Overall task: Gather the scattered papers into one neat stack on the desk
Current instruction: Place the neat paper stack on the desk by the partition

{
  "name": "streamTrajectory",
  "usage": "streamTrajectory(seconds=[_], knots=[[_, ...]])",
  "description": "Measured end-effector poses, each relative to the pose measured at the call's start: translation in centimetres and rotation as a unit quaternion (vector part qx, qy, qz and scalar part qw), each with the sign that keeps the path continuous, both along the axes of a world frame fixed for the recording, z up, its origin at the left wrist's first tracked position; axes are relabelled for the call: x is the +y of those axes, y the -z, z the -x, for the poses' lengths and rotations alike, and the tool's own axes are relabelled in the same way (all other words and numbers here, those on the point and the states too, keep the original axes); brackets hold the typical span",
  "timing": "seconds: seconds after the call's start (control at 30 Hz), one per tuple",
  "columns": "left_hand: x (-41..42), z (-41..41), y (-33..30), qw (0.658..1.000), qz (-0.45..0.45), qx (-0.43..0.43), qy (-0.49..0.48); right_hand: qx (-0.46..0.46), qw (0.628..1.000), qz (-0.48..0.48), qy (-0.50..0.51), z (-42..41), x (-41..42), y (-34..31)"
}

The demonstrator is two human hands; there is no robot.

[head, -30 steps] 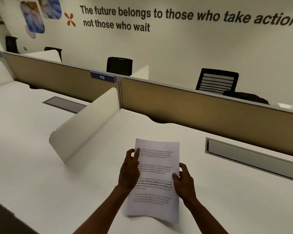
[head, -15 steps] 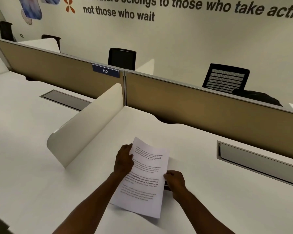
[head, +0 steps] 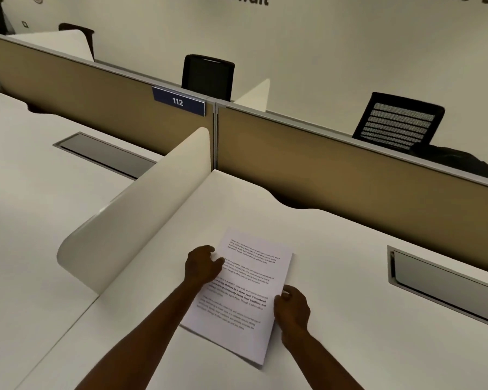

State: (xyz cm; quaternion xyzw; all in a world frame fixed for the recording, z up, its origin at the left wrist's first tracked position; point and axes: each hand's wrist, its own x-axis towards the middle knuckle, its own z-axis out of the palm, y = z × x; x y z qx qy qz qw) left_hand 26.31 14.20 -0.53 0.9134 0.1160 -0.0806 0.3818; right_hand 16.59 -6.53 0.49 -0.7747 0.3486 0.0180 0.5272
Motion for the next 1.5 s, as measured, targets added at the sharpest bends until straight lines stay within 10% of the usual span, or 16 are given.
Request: streamTrajectory(seconds=[0.43, 1.5], knots=[[1.7, -8.5, -0.3, 0.997, 0.069, -0.021, -0.032, -0.035, 0.997, -0.009, 0.061, -10.9, 3.7, -0.2], [5.4, -22.9, -0.8, 0.997, 0.071, -0.007, -0.006, -0.016, 0.975, -0.078, -0.209, -24.7, 5.0, 0.2]])
